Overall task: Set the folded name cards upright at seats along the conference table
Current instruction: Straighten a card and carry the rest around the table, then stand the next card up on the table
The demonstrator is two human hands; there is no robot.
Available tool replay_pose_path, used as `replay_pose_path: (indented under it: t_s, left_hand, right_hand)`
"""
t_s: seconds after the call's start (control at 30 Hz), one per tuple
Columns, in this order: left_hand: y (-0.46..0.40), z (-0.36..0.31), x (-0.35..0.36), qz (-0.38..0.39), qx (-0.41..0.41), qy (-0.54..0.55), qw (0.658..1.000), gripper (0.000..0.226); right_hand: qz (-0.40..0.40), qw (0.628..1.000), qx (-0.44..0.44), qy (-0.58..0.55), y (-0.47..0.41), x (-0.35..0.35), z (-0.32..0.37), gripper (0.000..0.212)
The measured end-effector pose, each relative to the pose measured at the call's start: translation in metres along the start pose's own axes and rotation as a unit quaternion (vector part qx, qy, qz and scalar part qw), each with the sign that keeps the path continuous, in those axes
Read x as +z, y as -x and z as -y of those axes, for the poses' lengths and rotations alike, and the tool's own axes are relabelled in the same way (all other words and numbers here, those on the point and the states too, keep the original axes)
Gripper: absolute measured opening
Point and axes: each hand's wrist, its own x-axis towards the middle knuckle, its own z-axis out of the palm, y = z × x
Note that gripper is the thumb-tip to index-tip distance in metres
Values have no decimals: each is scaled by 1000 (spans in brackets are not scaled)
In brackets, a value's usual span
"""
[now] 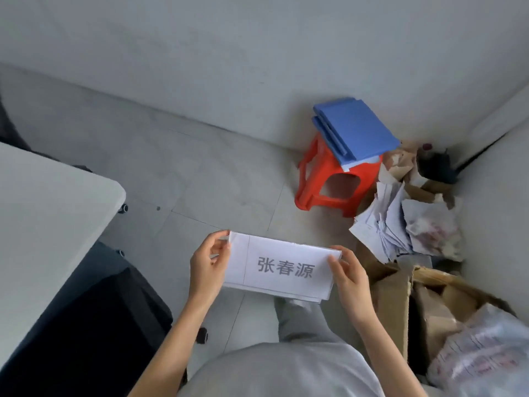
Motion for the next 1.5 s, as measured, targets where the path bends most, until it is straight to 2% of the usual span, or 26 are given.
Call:
replay_pose_path:
  t_s: [0.1, 0.17, 0.3, 0.37, 0.47, 0.6, 0.77, 0.9, 1.0, 1.1, 1.27, 1.43, 1.5]
  left_hand:
    - [-54, 2, 6, -83, -39, 3, 996, 17]
    - [-84, -1, 6, -153, -61, 18, 986, 20]
    - [-136, -15, -12, -266, -112, 52, 956, 24]
    - [-158, -19, -28, -337, -133, 61, 930, 31]
    - [-185, -22, -45, -389, -138, 68, 908, 34]
    - [-247, -6, -82, -481, -166, 79, 857, 25]
    - [-312, 7, -146, -530, -181, 87, 824, 25]
    - [-343, 10, -200, -572, -200, 77, 792, 23]
    - [-354, 11, -233, -617, -212, 77, 754, 22]
    - [-357, 16, -262, -677, -228, 73, 696, 22]
    - [-348, 28, -292, -763, -274, 50, 583, 32]
    - [-335, 40, -301, -837, -336, 50, 428, 29]
    - [-332, 42, -301, -859, -348, 55, 372, 28]
  right_hand:
    - [74, 996, -30, 34, -95, 25, 24, 14]
    - [136, 988, -58, 54, -153, 46, 48, 9]
    - [257, 952, -134, 101, -251, 105, 111, 13]
    - [336, 924, -144, 116, -288, 146, 146, 18]
    - [387, 899, -164, 125, -319, 192, 179, 17]
    - [456, 858, -189, 141, -365, 287, 216, 16]
    - [503, 818, -223, 167, -400, 391, 259, 18]
    - [551, 762, -277, 200, -409, 475, 302, 17]
    - [594, 717, -301, 206, -401, 535, 331, 15]
    - [647, 654, -332, 210, -384, 594, 356, 14]
    - [739, 512, -379, 221, -336, 696, 374, 24]
    - [799, 330, -435, 251, -265, 775, 369, 38]
    - [816, 260, -454, 248, -237, 795, 366, 36]
